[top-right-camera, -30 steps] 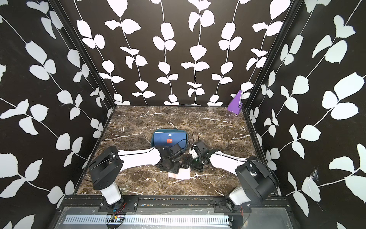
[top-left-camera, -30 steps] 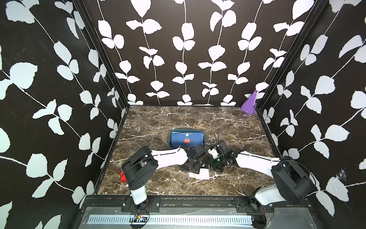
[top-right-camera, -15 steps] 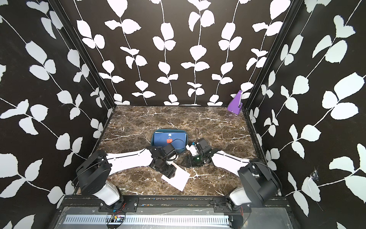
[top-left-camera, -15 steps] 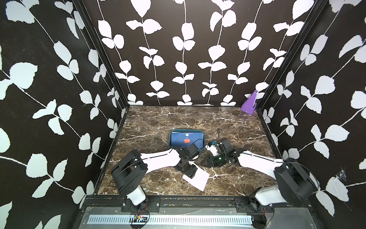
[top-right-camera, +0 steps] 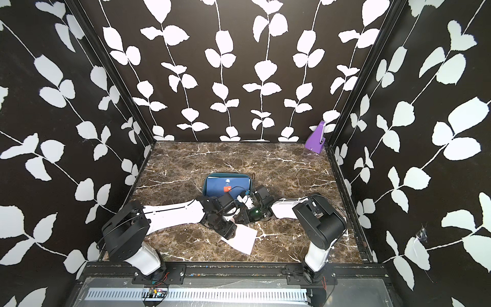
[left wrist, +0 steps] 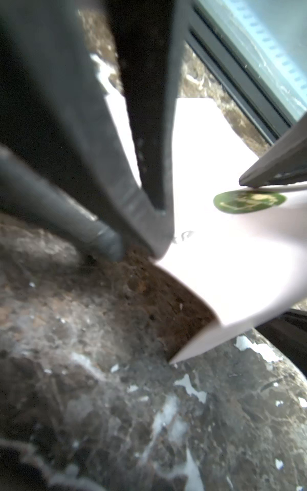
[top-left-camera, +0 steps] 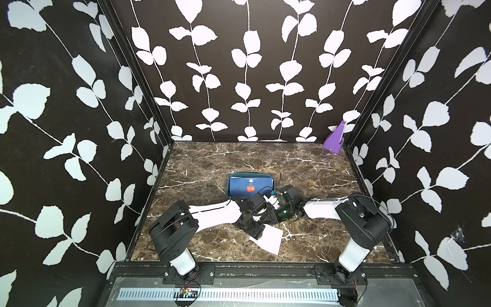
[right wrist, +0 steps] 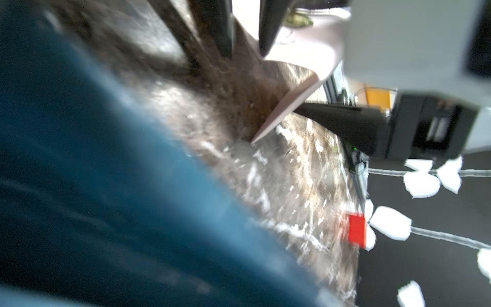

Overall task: Put the sealed envelopes into the storage box
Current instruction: Pick up the envelope from the center of the board, then place the envelope in the storage box.

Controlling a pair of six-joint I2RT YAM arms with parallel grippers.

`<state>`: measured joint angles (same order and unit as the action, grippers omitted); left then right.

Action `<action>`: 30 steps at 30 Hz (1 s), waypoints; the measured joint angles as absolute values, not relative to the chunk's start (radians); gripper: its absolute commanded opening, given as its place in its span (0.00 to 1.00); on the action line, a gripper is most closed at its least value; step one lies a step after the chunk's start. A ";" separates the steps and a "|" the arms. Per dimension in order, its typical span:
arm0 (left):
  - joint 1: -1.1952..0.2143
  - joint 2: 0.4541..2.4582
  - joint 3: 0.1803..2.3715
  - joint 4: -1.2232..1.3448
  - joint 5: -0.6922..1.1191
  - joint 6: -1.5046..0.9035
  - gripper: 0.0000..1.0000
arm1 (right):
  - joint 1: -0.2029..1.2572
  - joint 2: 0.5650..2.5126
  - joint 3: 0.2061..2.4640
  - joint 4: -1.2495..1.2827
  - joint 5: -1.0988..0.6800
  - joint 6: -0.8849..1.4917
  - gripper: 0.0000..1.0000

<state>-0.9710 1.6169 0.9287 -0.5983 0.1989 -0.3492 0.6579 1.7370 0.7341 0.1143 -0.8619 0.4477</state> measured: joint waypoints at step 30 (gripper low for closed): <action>-0.421 1.530 1.111 -0.705 -0.036 -0.433 0.65 | 0.693 1.466 1.110 -0.617 -0.795 0.197 0.00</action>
<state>-0.4213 1.5295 1.1110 -0.7048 -0.0364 -0.4332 0.6933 1.4662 1.1095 -0.6170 -0.7948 0.1974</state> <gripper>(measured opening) 0.676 0.045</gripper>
